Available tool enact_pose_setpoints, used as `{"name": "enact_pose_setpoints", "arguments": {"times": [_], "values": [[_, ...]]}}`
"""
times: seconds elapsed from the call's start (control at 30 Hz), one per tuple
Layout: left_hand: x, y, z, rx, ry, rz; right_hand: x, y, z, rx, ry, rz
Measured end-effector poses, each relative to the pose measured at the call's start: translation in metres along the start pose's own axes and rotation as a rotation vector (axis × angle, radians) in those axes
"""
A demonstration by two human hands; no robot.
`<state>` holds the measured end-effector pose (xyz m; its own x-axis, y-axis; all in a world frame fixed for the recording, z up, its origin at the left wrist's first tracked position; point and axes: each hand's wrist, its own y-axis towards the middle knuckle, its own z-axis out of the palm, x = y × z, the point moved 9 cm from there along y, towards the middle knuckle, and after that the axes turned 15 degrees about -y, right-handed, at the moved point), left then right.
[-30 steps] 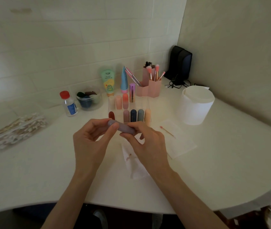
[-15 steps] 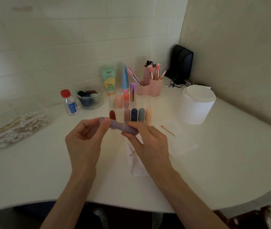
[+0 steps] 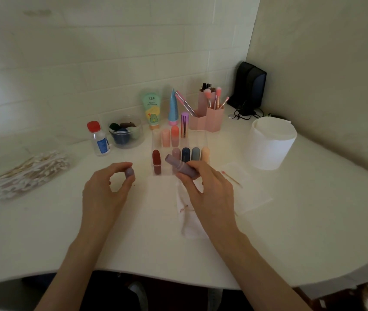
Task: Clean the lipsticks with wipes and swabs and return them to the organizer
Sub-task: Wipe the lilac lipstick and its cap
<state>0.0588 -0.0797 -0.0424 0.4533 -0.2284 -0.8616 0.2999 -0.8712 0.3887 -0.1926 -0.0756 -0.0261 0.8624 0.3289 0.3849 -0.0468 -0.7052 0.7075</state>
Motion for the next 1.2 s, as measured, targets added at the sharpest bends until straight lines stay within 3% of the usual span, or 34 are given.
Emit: {"name": "enact_pose_setpoints", "arguments": {"times": [0.67,0.83,0.93,1.03,1.2], "values": [[0.017,-0.005,-0.005,-0.006,0.082,-0.101,0.0,0.0,0.0,0.012,-0.003,-0.009],[-0.014,-0.009,-0.009,-0.088,0.185,0.166,0.002,0.001,-0.002,0.01,0.022,-0.012],[-0.047,-0.016,-0.003,-0.072,-0.053,0.303,0.004,0.002,-0.003,0.002,0.045,-0.018],[-0.054,-0.017,0.026,0.088,-0.415,0.121,0.009,0.001,-0.002,0.012,0.069,-0.066],[-0.049,-0.019,0.045,0.058,-0.629,-0.028,0.014,-0.002,0.004,0.065,0.078,-0.138]]}}
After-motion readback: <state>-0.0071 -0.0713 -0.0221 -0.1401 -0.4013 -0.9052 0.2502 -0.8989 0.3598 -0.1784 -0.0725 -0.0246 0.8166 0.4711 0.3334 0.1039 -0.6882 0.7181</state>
